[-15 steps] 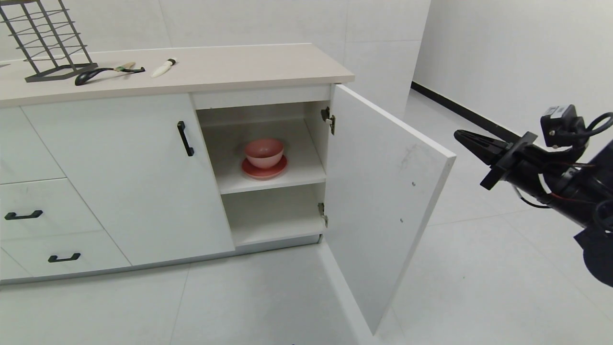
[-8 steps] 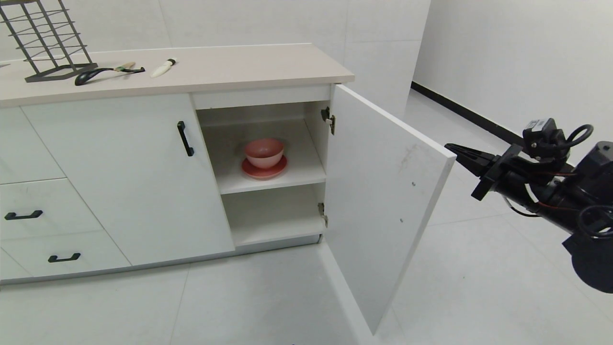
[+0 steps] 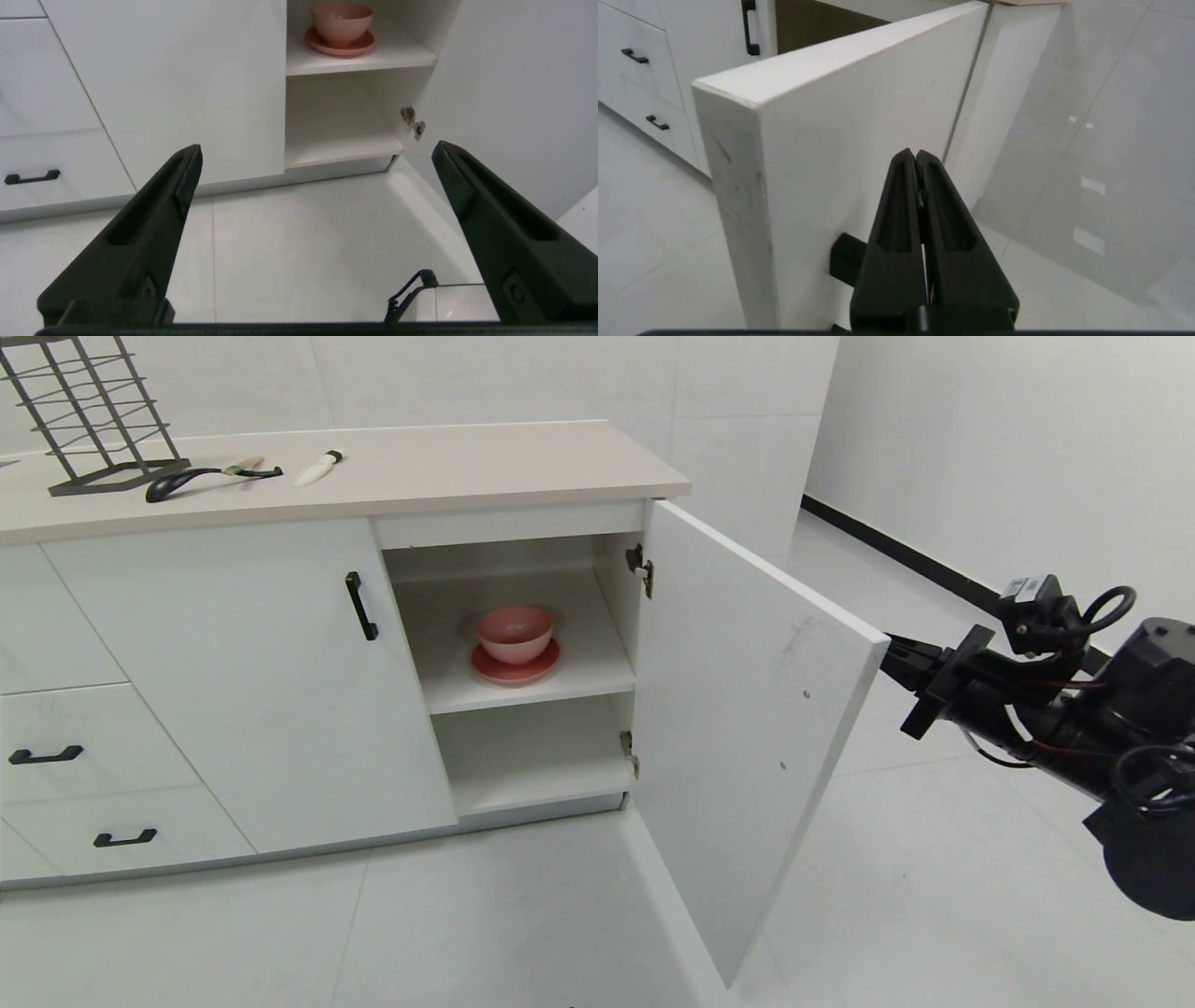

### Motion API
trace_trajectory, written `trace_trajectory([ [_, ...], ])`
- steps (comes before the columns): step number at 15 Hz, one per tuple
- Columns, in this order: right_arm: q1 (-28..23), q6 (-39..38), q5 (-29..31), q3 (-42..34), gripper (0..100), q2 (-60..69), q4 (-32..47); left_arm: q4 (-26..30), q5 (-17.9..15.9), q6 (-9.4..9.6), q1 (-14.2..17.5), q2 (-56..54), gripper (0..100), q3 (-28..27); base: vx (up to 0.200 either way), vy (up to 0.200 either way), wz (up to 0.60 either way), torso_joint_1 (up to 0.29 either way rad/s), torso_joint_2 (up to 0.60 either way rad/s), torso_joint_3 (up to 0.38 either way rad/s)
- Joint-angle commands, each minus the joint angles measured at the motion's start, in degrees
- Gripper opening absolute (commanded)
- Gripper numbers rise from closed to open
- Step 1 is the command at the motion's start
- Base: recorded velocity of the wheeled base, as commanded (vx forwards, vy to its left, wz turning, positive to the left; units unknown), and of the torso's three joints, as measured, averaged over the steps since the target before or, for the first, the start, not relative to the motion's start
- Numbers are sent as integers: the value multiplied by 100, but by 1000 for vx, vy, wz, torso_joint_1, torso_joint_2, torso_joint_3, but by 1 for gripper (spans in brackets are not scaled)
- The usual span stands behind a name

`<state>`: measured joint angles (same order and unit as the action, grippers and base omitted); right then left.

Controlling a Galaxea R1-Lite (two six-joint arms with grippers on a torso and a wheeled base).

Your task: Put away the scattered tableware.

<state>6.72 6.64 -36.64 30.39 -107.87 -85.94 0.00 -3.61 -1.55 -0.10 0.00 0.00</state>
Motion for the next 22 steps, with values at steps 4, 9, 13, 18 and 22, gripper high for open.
trace_trajectory([
  [4,154,4,-1,-16,0,21,-1,0,0,-3,1,9,100,0,0,0,0,0,0,0],
  [9,506,-5,-1,-156,0,47,-1,0,0,-3,1,9,100,0,0,0,0,0,0,0],
  [13,620,-5,8,-156,0,30,-10,0,0,-3,1,9,100,0,0,0,0,0,0,0],
  [18,910,-23,8,-139,0,12,-10,0,9,-12,1,9,100,0,0,0,0,0,0,0],
  [22,1104,-23,8,-130,0,3,-10,0,9,-12,1,9,100,0,0,0,0,0,0,0],
])
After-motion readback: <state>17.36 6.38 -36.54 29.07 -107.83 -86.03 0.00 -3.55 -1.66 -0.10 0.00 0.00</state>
